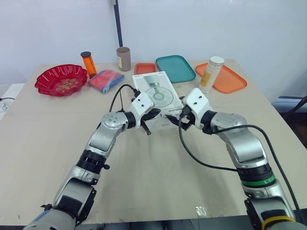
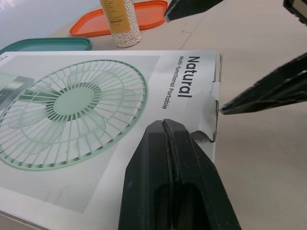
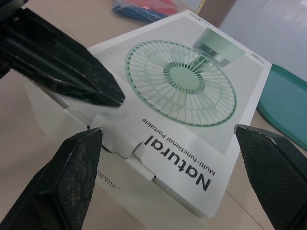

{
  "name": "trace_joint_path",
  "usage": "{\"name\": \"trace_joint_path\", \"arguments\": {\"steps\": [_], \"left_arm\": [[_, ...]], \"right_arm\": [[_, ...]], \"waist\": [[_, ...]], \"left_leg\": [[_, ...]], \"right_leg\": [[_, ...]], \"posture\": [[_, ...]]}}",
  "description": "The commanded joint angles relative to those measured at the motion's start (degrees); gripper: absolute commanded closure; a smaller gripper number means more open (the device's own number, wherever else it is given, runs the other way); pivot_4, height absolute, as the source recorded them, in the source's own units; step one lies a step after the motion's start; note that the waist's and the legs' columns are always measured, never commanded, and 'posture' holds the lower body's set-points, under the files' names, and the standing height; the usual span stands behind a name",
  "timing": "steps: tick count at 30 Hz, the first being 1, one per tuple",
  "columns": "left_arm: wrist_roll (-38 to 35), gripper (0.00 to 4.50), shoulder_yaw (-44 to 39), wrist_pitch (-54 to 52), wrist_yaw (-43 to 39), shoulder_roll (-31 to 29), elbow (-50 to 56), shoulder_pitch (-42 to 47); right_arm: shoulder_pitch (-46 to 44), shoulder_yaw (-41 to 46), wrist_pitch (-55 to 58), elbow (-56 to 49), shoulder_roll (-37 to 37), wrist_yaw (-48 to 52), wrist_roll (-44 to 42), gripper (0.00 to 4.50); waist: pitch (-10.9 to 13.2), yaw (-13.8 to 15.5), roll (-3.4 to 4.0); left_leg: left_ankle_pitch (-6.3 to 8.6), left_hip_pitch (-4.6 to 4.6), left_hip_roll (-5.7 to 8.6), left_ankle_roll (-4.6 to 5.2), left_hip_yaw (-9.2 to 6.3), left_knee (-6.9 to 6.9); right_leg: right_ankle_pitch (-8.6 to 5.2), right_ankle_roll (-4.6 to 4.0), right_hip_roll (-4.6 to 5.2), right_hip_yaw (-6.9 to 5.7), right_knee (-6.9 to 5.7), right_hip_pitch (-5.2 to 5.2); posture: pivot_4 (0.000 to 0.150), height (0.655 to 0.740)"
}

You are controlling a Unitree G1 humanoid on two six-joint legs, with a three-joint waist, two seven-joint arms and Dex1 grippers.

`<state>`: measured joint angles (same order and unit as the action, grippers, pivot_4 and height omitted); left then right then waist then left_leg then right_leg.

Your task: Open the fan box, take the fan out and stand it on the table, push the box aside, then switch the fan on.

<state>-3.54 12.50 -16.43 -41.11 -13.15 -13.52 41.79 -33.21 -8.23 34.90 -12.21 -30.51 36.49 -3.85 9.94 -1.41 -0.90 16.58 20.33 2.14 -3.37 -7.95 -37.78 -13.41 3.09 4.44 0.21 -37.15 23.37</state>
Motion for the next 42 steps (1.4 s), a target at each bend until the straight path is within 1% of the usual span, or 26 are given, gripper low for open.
{"name": "trace_joint_path", "arguments": {"steps": [1, 16, 25, 34, 40, 42], "left_arm": [[0.71, 4.45, -0.22, -0.16, 0.40, -0.57, -1.30, 0.78], [0.49, 4.45, 0.38, -1.20, 0.03, -0.78, 0.28, -0.59], [0.37, 4.45, 1.03, -1.24, -0.51, -0.36, 0.53, -0.72], [0.32, 4.45, 1.15, -1.38, -0.76, -0.19, 0.87, -0.94], [0.40, 4.45, 1.24, -1.50, -0.64, 0.01, 1.09, -1.11], [0.39, 4.45, 1.03, -1.67, -0.48, -0.16, 1.38, -1.25]], "right_arm": [[0.38, 0.90, -0.39, -2.90, -0.85, 0.31, -0.27, 0.00], [-1.78, -1.55, -4.64, 3.56, 1.07, -1.14, 2.70, 0.00], [-4.11, 0.03, -4.02, 3.55, 1.87, -1.89, 2.24, 0.00], [-3.25, -1.11, -6.00, 3.69, 0.56, -1.62, 3.52, 0.00], [-4.75, -2.43, -8.76, 7.62, 2.00, -3.42, 5.32, 0.00], [-4.95, -0.69, -8.11, 6.74, 2.53, -3.26, 3.48, 0.00]], "waist": [[0.00, 0.00, 0.00], [0.00, -0.01, 0.00], [0.00, -0.02, 0.00], [0.00, 0.00, 0.00], [0.00, 0.00, 0.00], [0.00, 0.00, 0.00]], "left_leg": [[0.00, 0.00, 0.00, 0.00, 0.00, 0.00], [-0.01, 0.00, 0.00, -0.01, 0.00, 0.00], [-0.01, 0.00, 0.00, -0.02, 0.00, 0.00], [-0.01, 0.00, 0.01, -0.02, 0.00, 0.00], [-0.01, 0.01, 0.00, -0.01, 0.00, 0.00], [-0.01, 0.00, 0.00, -0.02, 0.00, 0.00]], "right_leg": [[0.00, 0.00, 0.00, 0.00, 0.00, 0.00], [0.00, 0.00, 0.00, 0.00, 0.01, 0.00], [0.00, 0.00, 0.00, 0.00, 0.00, 0.00], [0.00, 0.00, 0.01, 0.00, 0.02, 0.00], [0.00, 0.00, 0.01, 0.00, 0.01, 0.00], [0.00, 0.00, 0.01, 0.00, 0.02, 0.00]], "posture": [[0.150, 0.7400], [0.150, 0.7400], [0.150, 0.7400], [0.150, 0.7400], [0.150, 0.7400], [0.150, 0.7400]]}}
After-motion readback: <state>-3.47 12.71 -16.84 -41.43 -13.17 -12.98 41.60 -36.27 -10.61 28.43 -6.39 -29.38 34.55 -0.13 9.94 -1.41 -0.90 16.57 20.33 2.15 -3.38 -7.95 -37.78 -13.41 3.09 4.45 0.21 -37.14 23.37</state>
